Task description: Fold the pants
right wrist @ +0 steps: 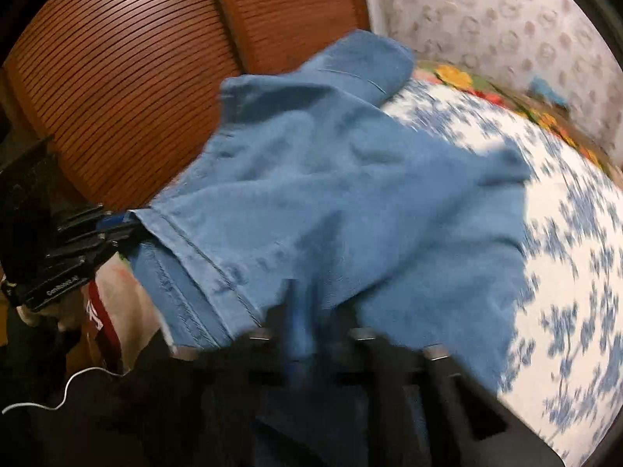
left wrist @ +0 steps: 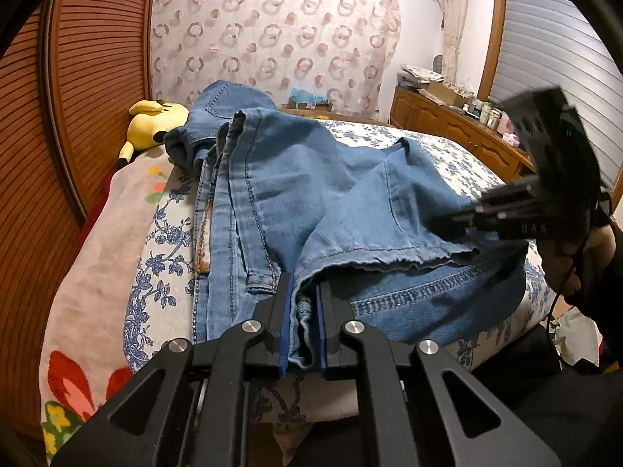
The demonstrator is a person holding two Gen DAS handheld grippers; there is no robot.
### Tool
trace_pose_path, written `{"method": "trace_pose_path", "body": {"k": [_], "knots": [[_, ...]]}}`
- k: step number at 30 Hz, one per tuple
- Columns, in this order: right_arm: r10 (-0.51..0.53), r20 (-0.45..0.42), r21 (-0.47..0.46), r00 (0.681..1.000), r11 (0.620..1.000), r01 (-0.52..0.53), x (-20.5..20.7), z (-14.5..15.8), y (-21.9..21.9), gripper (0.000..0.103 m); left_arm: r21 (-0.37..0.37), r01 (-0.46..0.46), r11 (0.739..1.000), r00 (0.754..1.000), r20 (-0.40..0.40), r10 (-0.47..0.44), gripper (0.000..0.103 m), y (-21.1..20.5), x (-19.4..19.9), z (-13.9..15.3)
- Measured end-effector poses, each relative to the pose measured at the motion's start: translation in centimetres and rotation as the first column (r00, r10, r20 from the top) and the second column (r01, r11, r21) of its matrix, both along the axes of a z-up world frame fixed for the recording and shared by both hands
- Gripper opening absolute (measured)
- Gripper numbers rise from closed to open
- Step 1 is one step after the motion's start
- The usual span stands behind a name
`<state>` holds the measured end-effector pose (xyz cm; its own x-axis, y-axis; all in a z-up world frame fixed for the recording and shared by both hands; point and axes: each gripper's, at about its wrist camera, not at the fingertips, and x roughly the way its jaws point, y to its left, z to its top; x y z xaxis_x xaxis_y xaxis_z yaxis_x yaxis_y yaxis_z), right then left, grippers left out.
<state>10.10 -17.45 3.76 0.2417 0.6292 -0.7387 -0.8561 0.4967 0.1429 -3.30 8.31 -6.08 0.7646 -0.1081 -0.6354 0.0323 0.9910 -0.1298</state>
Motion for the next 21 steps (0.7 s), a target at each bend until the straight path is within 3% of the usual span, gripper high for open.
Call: {"method": "trace_pose_path", "body": {"k": [9,13,18,20,21], "knots": [[0.036,0.121,0.081,0.992,0.996,-0.046,1.8,7.5,7.4,0.001,-0.008,-0.013,1.000,1.000,0.000,0.013,0.015,0.2,0.0,0.0],[0.006,0.064,0.068,0.998,0.998,-0.010,2.9,7.6,11.2,0.001,-0.008,-0.033,0.999,0.999,-0.008,0.033,0.025,0.6,0.1,-0.1],[0.000,0.063,0.041,0.998,0.999,-0.003,3.3,6.2,14.6,0.002,-0.007,-0.054,0.999,0.999,-0.001,0.054,0.039,1.3,-0.1,-0.1],[0.006,0.067,0.033,0.998,0.999,-0.008,3.7,5.9,15.5,0.005,-0.014,-0.051,0.999,0.999,0.000,0.051,0.047,1.5,-0.2,-0.1],[0.001,0.077,0.036,0.997,0.999,-0.003,3.9,6.1,15.5,0.013,-0.016,-0.049,0.999,0.999,0.001,0.049,0.048,1.6,-0.2,-0.2]]}}
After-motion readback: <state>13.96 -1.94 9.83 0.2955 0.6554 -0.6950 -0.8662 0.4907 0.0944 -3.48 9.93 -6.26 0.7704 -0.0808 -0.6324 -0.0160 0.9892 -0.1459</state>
